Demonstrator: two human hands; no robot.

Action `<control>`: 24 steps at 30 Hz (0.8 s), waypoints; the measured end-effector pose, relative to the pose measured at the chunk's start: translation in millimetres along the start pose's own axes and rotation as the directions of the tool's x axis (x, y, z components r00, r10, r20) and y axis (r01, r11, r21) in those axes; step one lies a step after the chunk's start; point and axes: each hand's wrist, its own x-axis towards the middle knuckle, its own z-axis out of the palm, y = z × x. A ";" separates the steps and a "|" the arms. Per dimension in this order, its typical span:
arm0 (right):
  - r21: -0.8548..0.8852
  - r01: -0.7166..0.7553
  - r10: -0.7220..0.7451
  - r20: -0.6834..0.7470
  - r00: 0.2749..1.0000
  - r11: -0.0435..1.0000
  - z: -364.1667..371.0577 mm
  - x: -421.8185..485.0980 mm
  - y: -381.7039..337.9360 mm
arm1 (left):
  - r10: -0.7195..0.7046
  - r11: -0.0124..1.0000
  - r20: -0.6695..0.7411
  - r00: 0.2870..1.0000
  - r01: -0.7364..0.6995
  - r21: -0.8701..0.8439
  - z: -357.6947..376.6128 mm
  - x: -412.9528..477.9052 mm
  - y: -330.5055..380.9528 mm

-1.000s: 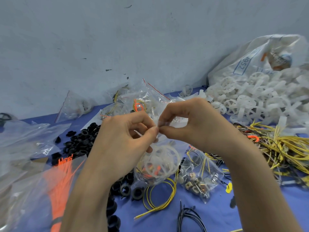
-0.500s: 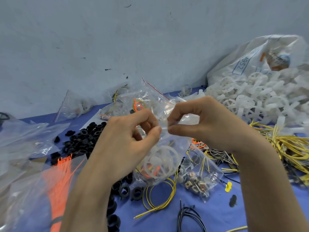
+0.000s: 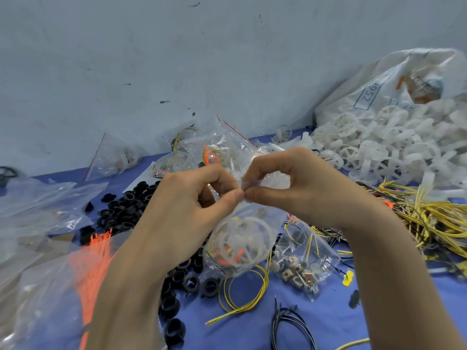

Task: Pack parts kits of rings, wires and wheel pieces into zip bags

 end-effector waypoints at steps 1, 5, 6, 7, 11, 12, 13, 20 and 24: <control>-0.005 0.006 -0.006 -0.011 1.000 1.000 0.5 -0.1 0.0 | 0.003 1.000 -0.006 1.000 -0.003 -0.007 0.4 0.0 0.2; -0.007 0.011 -0.011 -0.056 0.998 1.000 3.0 0.7 0.0 | 0.012 1.000 -0.038 0.999 -0.013 -0.022 -0.5 -0.7 0.9; 0.000 0.007 -0.007 -0.062 0.998 1.000 3.3 1.0 -0.2 | 0.011 1.000 -0.044 0.999 -0.012 -0.016 -1.2 -1.1 0.9; 0.004 0.001 -0.001 -0.065 0.998 1.000 3.2 1.4 -0.3 | 0.007 1.000 -0.048 0.999 -0.007 -0.006 -1.8 -1.5 0.7; -0.049 -0.012 0.010 -0.043 0.999 0.999 2.0 1.0 -1.3 | -0.006 1.000 -0.021 1.000 0.007 0.025 -0.6 -2.0 1.5; -0.070 -0.008 0.006 -0.035 0.999 0.998 2.2 0.9 -2.1 | -0.006 0.999 -0.014 1.000 0.006 0.040 0.3 -1.8 2.2; -0.086 -0.002 0.000 -0.033 0.999 0.996 2.7 0.7 -3.2 | -0.004 0.999 -0.013 1.000 0.005 0.049 1.1 -1.5 3.1; -0.051 -0.016 0.013 -0.052 0.999 0.999 -0.4 -0.4 -2.8 | 0.041 0.998 -0.050 0.998 -0.038 0.059 1.3 -0.9 8.6; -0.119 -0.019 0.016 -0.029 0.999 0.993 -2.2 -2.2 -1.8 | 0.010 0.999 -0.023 1.000 -0.008 0.053 4.0 -1.6 8.3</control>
